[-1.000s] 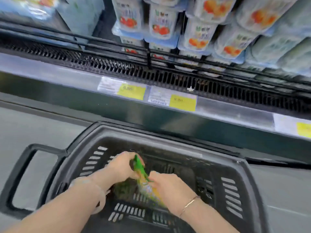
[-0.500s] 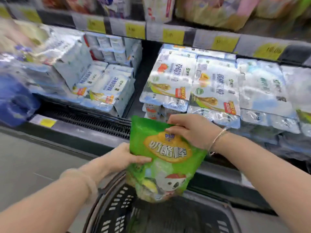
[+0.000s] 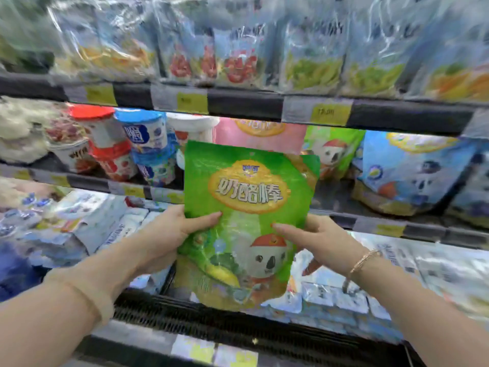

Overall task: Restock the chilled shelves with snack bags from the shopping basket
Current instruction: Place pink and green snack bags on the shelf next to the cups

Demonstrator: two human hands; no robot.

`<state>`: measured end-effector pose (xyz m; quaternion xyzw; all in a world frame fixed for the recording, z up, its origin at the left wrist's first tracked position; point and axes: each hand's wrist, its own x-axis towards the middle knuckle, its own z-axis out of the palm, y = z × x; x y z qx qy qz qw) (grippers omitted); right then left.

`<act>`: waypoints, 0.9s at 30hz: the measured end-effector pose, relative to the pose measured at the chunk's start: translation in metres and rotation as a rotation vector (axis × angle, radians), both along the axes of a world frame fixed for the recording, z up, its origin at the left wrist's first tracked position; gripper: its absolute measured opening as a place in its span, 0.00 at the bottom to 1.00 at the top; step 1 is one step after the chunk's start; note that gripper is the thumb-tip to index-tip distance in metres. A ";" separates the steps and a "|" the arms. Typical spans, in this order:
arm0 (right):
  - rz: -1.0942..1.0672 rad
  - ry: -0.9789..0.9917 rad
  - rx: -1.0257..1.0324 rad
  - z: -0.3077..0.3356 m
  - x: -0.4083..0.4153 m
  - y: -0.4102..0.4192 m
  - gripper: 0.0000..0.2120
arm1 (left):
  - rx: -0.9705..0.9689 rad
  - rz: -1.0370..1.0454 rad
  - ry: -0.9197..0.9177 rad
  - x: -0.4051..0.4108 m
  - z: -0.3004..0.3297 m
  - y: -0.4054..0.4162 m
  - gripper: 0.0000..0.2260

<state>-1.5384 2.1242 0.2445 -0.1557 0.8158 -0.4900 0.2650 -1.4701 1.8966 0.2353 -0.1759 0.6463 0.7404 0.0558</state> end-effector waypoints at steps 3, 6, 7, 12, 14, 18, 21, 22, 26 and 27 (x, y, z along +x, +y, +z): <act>-0.204 -0.033 0.013 0.005 -0.018 0.024 0.14 | -0.072 0.000 -0.038 -0.032 0.018 0.038 0.10; -0.324 0.027 0.120 0.008 -0.038 0.046 0.20 | -0.143 0.009 -0.139 -0.057 0.026 0.073 0.11; -0.357 0.055 0.151 0.009 -0.044 0.052 0.21 | -0.183 0.009 -0.157 -0.067 0.028 0.081 0.12; -0.542 0.110 0.234 0.022 -0.081 0.077 0.22 | -0.330 0.022 -0.072 -0.112 0.035 0.115 0.16; -0.559 0.210 0.288 0.027 -0.096 0.081 0.22 | -0.400 0.045 0.052 -0.129 0.036 0.126 0.11; -0.561 0.456 0.339 0.034 -0.119 0.082 0.17 | -0.499 0.097 0.226 -0.152 0.036 0.134 0.11; -0.570 0.608 0.327 0.032 -0.136 0.086 0.13 | -0.483 0.125 0.324 -0.170 0.034 0.135 0.10; -0.602 0.649 0.296 0.031 -0.141 0.086 0.12 | -0.464 0.150 0.351 -0.177 0.036 0.136 0.10; -0.712 0.720 0.146 0.026 -0.156 0.079 0.12 | -0.538 0.291 0.401 -0.200 0.037 0.143 0.08; -0.723 0.719 0.117 0.023 -0.158 0.077 0.13 | -0.584 0.309 0.398 -0.203 0.034 0.144 0.08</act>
